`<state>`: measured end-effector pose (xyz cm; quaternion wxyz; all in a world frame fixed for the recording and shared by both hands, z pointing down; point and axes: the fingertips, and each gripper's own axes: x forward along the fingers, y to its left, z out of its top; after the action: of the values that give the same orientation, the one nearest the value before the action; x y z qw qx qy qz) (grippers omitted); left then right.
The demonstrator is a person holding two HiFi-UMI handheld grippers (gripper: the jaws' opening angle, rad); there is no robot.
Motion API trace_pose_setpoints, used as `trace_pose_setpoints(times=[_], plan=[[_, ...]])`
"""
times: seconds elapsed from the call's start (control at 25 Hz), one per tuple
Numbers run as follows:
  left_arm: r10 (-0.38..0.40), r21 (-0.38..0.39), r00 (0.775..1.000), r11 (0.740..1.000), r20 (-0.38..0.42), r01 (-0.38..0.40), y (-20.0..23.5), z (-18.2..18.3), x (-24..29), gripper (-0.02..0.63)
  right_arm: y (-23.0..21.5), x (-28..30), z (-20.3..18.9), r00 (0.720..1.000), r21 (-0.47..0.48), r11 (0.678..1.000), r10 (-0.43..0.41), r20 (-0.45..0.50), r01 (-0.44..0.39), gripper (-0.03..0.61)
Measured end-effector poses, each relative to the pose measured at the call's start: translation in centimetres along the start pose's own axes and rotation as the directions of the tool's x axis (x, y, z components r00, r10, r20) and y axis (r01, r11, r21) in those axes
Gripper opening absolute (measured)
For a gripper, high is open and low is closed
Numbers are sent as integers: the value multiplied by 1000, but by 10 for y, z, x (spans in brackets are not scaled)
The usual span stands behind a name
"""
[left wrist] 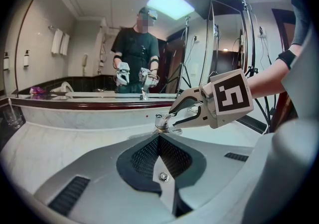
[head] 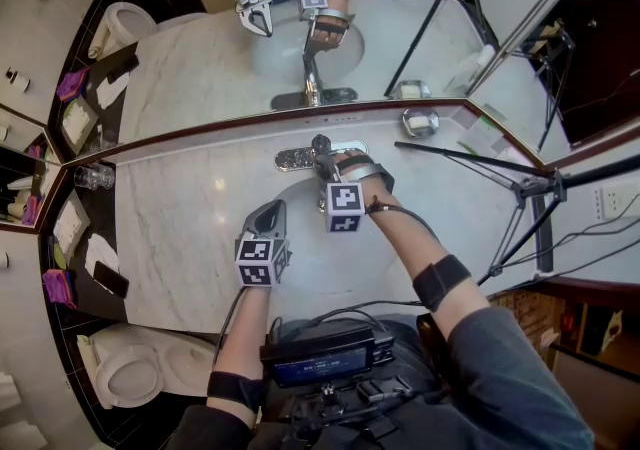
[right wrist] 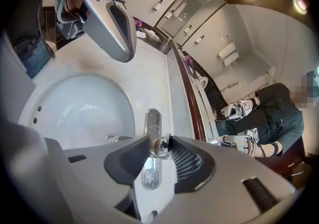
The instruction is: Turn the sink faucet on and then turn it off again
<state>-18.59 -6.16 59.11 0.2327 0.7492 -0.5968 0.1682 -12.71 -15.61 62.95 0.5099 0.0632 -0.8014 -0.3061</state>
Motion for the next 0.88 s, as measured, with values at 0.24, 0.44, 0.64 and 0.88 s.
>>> trace_pose_setpoints(times=[0.24,0.44,0.64,0.88], plan=[[0,-3,1000,1000,5,0,-1,-1,0,0,18,1,2,1000,-17,999,31,-5,-31,120],[4,-5,1000,1000,3,-4,0,-2,-2,0,32,5,0,998,-8,998,58,-13,-58,109],[9,-11,1000,1000,5,-9,2,-5,-4,0,33,5,1,998,-9,998,61,-14,-61,109],[11,-12,1000,1000,5,-11,2,-5,-4,0,33,5,1,999,-7,999,47,-12,-47,109]])
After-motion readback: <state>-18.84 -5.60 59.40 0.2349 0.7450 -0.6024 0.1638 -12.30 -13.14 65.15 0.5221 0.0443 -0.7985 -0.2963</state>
